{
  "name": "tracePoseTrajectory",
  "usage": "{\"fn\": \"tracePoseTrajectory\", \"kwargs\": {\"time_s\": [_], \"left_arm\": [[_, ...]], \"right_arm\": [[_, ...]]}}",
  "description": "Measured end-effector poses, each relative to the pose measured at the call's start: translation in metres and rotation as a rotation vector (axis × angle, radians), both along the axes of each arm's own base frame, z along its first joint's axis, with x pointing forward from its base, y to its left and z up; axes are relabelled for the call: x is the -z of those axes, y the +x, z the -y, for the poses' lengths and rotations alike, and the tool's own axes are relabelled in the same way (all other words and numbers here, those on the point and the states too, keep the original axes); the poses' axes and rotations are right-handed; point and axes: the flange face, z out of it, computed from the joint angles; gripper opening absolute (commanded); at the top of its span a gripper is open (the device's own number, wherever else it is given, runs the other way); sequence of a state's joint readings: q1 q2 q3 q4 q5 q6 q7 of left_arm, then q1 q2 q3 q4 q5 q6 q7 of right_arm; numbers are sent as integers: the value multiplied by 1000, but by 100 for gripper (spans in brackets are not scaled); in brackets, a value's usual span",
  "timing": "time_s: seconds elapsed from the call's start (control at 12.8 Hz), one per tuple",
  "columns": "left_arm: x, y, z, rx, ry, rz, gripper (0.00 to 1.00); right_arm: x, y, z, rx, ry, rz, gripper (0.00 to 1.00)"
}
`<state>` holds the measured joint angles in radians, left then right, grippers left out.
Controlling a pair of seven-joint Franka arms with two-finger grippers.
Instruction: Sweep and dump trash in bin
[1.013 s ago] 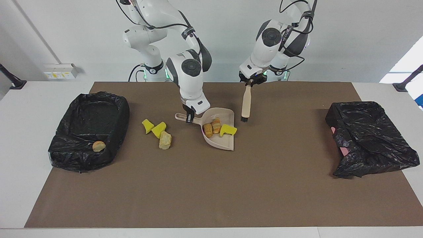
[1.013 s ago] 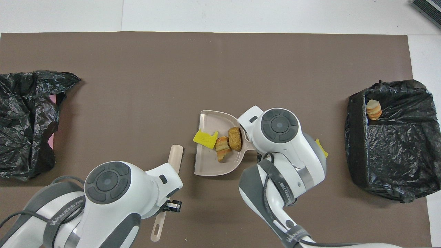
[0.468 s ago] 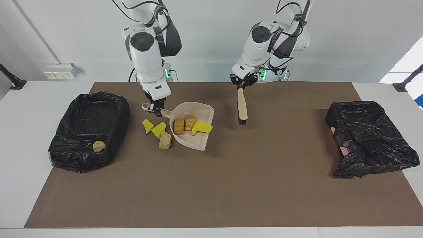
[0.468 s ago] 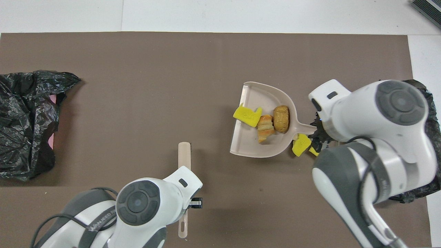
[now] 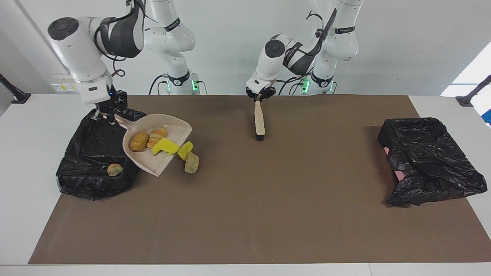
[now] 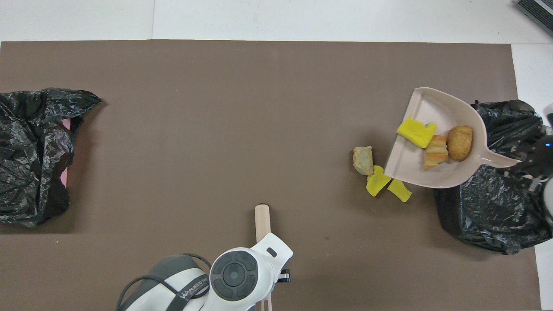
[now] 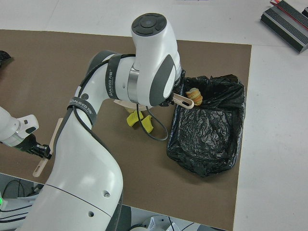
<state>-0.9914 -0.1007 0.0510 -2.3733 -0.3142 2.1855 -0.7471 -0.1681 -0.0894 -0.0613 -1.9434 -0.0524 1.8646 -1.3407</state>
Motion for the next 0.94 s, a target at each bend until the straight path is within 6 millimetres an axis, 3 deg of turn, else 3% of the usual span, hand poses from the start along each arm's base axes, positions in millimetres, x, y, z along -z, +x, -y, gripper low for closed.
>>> {"fn": "tracePoseTrajectory", "kwargs": {"time_s": [0.08, 0.23, 0.39, 0.62, 0.94], "left_arm": [[0, -2, 1, -3, 1, 0, 99], [0, 3, -2, -16, 0, -1, 100], [-3, 15, -9, -38, -5, 3, 100], [-9, 66, -43, -40, -35, 41, 100], [-28, 152, -118, -29, -82, 129, 100]], "right_arm": [[-1, -10, 36, 1, -20, -4, 0], [-12, -28, 99, -27, -114, -8, 0], [-21, -40, 133, -97, -223, -43, 0], [-27, -38, 143, -317, -402, -135, 0], [-27, -16, 119, -630, -578, -203, 0]]}}
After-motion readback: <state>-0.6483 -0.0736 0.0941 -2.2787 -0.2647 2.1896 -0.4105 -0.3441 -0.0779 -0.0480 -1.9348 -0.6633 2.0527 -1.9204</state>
